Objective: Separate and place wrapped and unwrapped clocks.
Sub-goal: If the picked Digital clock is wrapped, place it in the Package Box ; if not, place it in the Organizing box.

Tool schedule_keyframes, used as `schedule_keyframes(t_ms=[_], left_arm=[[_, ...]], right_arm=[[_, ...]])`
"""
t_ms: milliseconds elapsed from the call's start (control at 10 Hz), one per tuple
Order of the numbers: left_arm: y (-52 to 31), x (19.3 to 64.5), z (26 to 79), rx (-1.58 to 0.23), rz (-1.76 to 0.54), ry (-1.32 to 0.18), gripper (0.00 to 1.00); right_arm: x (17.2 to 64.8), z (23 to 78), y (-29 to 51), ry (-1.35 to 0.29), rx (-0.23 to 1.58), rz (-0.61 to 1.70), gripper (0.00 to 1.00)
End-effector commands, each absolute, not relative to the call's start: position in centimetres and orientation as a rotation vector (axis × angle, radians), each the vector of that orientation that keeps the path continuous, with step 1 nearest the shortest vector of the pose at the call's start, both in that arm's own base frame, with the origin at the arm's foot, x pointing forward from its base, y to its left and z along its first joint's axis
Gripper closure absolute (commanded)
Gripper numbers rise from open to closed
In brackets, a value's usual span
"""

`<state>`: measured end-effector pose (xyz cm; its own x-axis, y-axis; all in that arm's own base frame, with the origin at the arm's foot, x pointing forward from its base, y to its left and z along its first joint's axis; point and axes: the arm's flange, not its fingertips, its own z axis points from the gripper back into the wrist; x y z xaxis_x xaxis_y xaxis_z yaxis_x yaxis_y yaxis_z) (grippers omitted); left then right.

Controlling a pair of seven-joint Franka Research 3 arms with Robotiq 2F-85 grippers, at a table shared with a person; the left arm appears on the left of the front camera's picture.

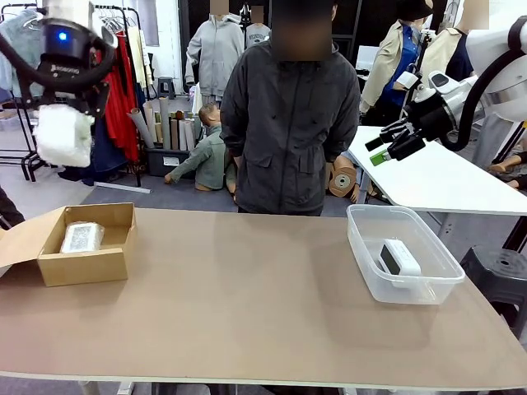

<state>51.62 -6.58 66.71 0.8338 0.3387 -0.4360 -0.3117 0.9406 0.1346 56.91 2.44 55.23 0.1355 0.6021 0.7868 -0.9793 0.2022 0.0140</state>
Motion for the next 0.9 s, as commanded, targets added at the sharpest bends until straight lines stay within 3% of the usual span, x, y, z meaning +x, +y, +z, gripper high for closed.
schedule_keyframes(t_ms=[0, 300, 800], left_arm=[[-5.5, 50.7, 69.9, 0.026, 0.378, 0.527, 1.0], [-4.1, 50.7, 67.2, 0.01, 0.353, 0.238, 1.0], [-2.9, 52.0, 60.9, 0.013, 0.195, -0.01, 1.0]], right_arm=[[56.9, 55.4, 2.4, -0.75, 0.625, 1.266, 0.0], [56.9, 55.4, 2.4, -0.75, 0.625, 1.266, 0.0], [56.9, 55.4, 2.4, -0.75, 0.625, 1.266, 0.0]])
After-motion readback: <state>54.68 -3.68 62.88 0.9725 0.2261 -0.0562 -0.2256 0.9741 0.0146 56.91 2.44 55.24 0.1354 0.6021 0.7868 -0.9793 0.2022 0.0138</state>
